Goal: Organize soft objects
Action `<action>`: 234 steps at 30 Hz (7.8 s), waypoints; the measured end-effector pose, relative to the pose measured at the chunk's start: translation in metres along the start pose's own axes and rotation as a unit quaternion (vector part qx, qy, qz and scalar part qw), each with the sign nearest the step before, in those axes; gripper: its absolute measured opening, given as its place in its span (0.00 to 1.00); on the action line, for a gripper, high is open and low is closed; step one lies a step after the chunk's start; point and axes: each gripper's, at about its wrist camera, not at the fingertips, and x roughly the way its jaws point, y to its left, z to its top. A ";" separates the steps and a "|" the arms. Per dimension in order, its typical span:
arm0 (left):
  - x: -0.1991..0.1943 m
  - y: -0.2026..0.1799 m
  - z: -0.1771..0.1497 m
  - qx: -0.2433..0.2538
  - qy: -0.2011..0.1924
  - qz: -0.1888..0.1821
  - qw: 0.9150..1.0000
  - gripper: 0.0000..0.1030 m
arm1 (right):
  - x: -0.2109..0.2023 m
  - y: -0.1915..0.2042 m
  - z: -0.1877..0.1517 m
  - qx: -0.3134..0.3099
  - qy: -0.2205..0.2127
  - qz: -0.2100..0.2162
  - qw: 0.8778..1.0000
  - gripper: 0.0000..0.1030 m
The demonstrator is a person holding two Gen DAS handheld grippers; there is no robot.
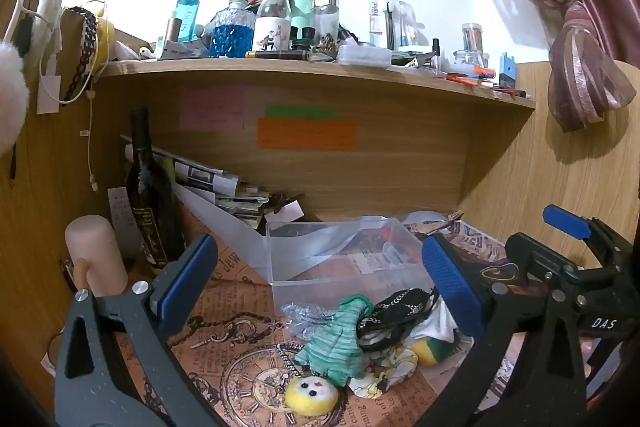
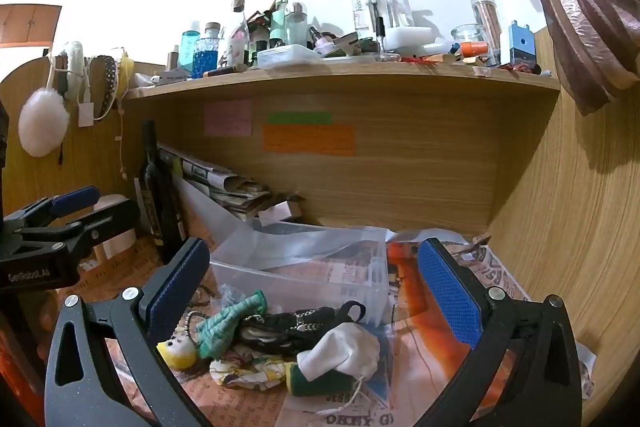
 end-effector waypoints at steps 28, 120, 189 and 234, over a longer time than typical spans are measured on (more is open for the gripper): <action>0.000 -0.002 0.002 0.002 0.000 0.000 1.000 1.00 | -0.003 -0.005 -0.001 0.010 -0.009 0.006 1.000 1.00; 0.079 0.028 -0.089 -0.033 0.222 -0.028 0.974 0.43 | 0.101 -0.061 -0.083 0.070 0.234 0.019 0.970 0.11; 0.263 0.010 -0.020 0.038 0.282 -0.043 0.958 0.71 | 0.230 -0.050 -0.026 -0.033 0.263 0.039 0.964 0.20; 0.132 0.001 -0.098 -0.005 0.275 -0.045 0.960 0.70 | 0.087 -0.043 -0.097 0.023 0.276 0.073 0.958 1.00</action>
